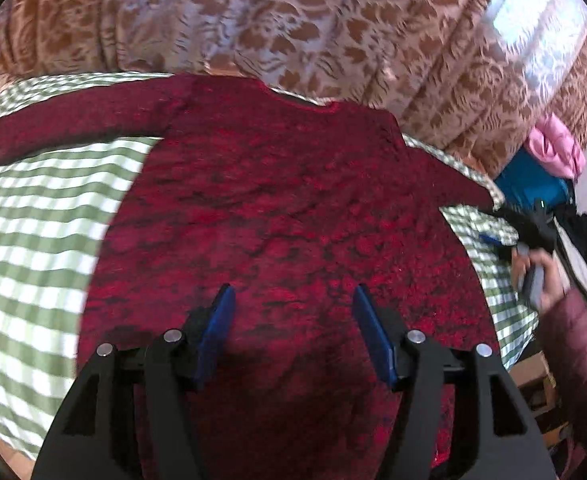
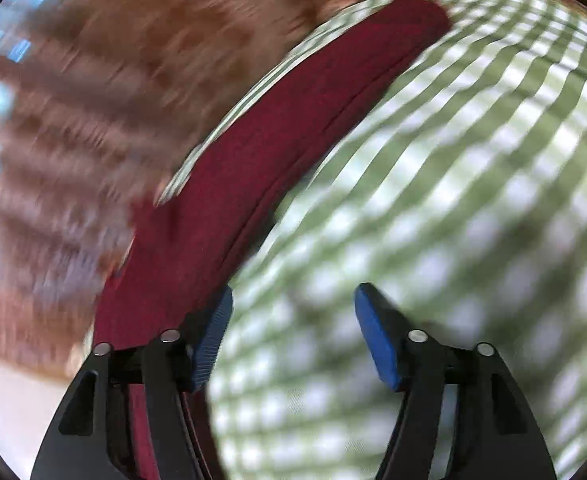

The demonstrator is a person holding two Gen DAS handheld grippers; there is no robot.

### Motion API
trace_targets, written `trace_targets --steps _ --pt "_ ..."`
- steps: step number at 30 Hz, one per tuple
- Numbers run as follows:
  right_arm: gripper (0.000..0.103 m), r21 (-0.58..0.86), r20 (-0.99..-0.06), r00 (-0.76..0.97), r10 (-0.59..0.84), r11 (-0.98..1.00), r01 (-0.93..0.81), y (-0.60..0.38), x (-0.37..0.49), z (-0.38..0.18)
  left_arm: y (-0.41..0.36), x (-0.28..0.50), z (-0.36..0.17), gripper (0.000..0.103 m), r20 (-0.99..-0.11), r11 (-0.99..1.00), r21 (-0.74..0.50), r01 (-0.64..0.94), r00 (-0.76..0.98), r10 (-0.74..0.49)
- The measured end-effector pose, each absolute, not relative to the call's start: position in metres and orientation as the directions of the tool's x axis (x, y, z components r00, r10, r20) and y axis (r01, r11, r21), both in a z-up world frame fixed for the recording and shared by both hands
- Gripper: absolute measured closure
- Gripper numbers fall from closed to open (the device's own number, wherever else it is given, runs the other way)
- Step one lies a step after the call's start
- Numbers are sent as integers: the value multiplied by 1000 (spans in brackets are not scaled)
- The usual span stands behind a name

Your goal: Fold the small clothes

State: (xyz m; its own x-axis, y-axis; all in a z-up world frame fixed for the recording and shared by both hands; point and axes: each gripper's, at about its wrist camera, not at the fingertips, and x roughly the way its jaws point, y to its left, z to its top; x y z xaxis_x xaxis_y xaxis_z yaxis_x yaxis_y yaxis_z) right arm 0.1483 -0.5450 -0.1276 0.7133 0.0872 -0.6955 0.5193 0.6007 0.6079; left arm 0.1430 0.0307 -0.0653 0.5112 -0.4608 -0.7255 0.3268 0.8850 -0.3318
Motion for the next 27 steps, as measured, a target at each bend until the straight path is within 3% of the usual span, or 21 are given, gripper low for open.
trace_targets --steps 11,13,15,16,21,27 --pt "48 584 -703 699 -132 455 673 -645 224 -127 -9 162 -79 39 -794 904 -246 350 463 -395" --pt "59 555 -717 679 -159 458 694 -649 233 -124 -11 164 -80 37 -797 907 -245 341 462 -389" --pt "87 517 -735 655 -176 479 709 -654 233 -120 -12 165 -82 35 -800 911 -249 329 461 -385" --pt "90 511 -728 659 -189 491 705 -656 228 -116 -13 165 -83 35 -800 913 -248 325 463 -382" --pt "93 433 -678 665 -314 560 706 -640 169 -92 -16 163 -89 34 -800 919 -232 319 475 -367" --pt "93 389 -743 577 -339 483 785 -648 132 -127 -17 164 -91 28 -792 916 -238 324 481 -376"
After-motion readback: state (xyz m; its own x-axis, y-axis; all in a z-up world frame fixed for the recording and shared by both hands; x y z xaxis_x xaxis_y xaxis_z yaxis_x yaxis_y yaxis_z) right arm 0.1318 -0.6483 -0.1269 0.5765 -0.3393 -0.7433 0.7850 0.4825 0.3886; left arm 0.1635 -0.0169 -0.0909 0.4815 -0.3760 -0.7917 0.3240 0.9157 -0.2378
